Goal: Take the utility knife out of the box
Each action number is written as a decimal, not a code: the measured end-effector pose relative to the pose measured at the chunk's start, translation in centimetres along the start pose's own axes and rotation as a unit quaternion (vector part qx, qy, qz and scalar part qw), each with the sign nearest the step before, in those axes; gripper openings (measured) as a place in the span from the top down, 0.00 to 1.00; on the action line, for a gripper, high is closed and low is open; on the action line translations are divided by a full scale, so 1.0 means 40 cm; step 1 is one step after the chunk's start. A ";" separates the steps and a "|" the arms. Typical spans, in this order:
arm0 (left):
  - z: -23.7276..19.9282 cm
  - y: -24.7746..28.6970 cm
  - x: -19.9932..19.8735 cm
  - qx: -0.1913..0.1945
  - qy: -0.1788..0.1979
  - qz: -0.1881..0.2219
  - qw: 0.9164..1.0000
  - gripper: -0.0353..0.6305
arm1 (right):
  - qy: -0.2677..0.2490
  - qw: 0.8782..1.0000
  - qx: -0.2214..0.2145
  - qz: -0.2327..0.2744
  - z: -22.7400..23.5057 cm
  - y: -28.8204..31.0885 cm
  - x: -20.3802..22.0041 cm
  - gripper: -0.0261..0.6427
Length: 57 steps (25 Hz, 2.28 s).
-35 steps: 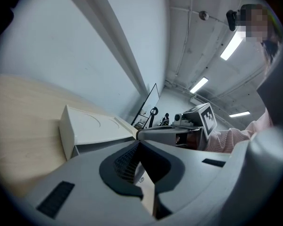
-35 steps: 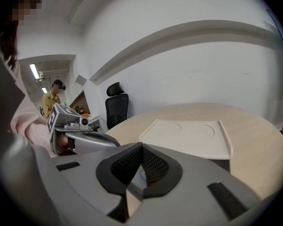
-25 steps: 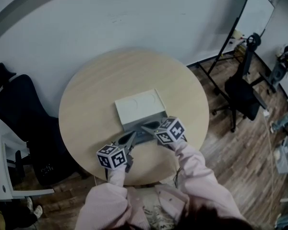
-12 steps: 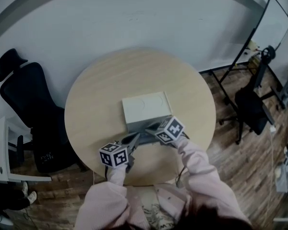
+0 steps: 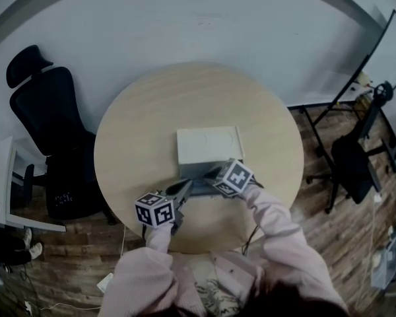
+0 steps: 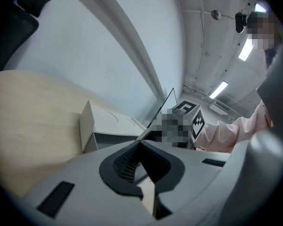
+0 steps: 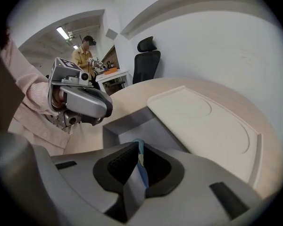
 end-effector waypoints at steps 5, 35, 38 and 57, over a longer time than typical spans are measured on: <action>0.002 -0.001 0.004 -0.003 -0.006 0.005 1.000 0.95 | -0.027 0.999 -0.006 -0.026 -0.005 0.016 0.010 0.82; -0.008 -0.012 0.021 -0.022 -0.018 0.003 1.000 0.95 | -0.109 0.989 -0.047 -0.086 -0.042 0.090 0.017 0.66; -0.008 -0.011 0.025 -0.022 -0.019 0.001 1.000 0.95 | -0.123 0.987 -0.040 -0.094 -0.039 0.090 0.018 0.69; -0.024 -0.021 0.021 -0.031 -0.027 0.014 0.999 0.95 | -0.141 0.985 -0.035 -0.094 -0.055 0.097 0.029 0.75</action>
Point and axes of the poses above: the fingertips, and each gripper's own axes: y forward along the fingers, z to its right, x out of its underside, the point moved 2 cm from there along -y, backward along the fingers, and after that the axes turned 6 degrees about -y, right-handed, at the moved point
